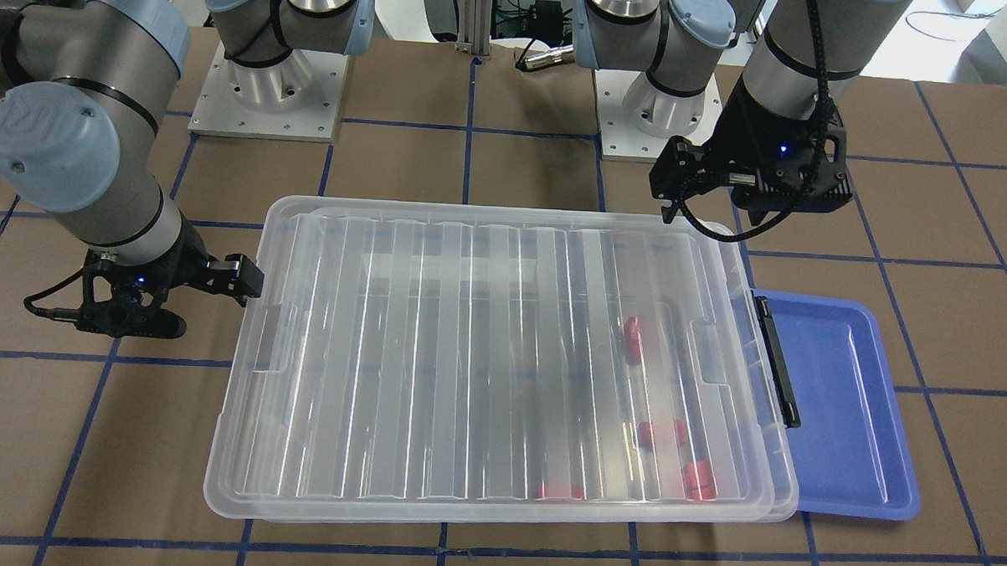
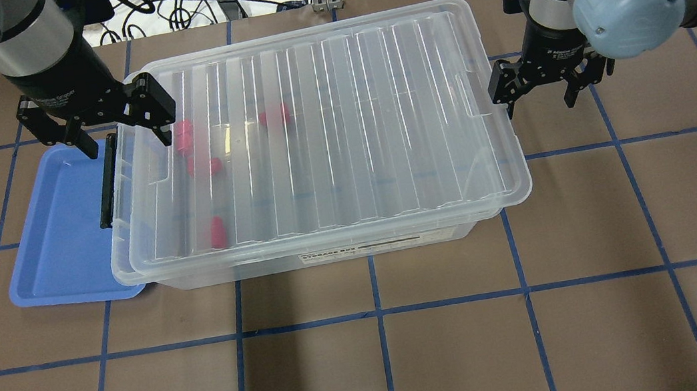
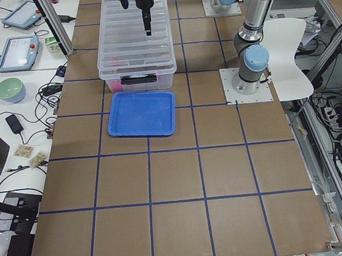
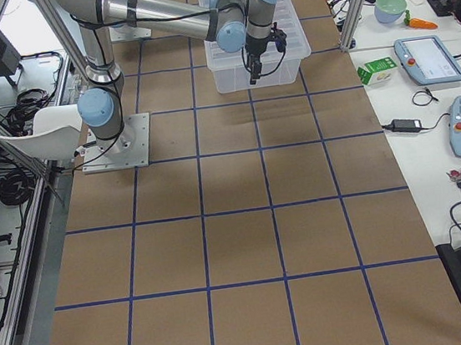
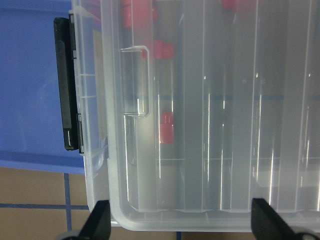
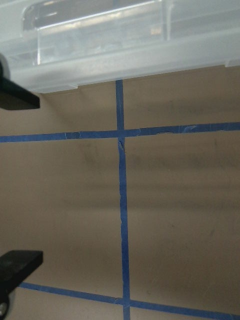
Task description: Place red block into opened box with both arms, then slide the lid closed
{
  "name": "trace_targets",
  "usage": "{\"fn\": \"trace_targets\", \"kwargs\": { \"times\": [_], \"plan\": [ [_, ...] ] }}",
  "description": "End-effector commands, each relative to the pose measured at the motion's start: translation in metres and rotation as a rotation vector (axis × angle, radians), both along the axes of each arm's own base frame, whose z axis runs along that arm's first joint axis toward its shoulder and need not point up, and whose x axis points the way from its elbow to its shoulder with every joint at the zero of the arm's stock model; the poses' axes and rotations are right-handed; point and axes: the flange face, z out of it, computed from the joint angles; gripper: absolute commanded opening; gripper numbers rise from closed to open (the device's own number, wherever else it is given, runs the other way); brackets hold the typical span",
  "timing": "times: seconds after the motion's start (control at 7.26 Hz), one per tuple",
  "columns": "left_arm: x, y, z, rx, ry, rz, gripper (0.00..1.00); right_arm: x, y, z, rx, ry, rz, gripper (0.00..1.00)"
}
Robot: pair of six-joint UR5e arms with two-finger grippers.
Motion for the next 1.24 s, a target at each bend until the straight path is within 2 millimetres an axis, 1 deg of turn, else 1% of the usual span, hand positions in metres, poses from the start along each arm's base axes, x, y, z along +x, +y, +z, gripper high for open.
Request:
{"fn": "trace_targets", "kwargs": {
  "times": [0.0,0.14,0.28,0.41,0.55,0.69,0.83,0.96,1.1],
  "plan": [
    [0.000,0.000,0.000,0.000,0.000,0.001,1.00,-0.001,-0.006,0.042,-0.068,0.008,0.000,1.00],
    [0.000,0.000,0.000,0.000,0.000,0.001,1.00,0.000,0.011,0.079,-0.055,0.008,-0.003,1.00],
    [0.000,0.001,0.002,-0.003,0.000,0.001,1.00,0.002,0.040,0.121,-0.066,0.005,0.000,1.00],
    [0.000,0.001,0.002,-0.003,0.000,0.001,1.00,0.006,0.070,0.146,-0.067,-0.016,-0.003,1.00],
    [0.000,0.000,0.000,0.000,0.000,0.003,1.00,0.013,0.084,0.168,-0.108,-0.061,-0.005,1.00],
    [0.000,0.001,0.002,-0.005,0.000,0.001,1.00,0.018,0.087,0.171,-0.114,-0.104,-0.006,1.00],
    [0.000,0.001,0.003,-0.005,0.000,0.001,1.00,0.029,0.091,0.170,-0.110,-0.102,0.017,1.00],
    [0.000,0.001,0.002,-0.004,0.000,0.001,1.00,0.051,0.095,0.165,-0.096,-0.091,0.063,1.00],
    [0.000,0.001,0.002,-0.004,0.000,0.003,1.00,0.058,0.095,0.163,-0.106,-0.089,0.081,1.00]
  ]
}}
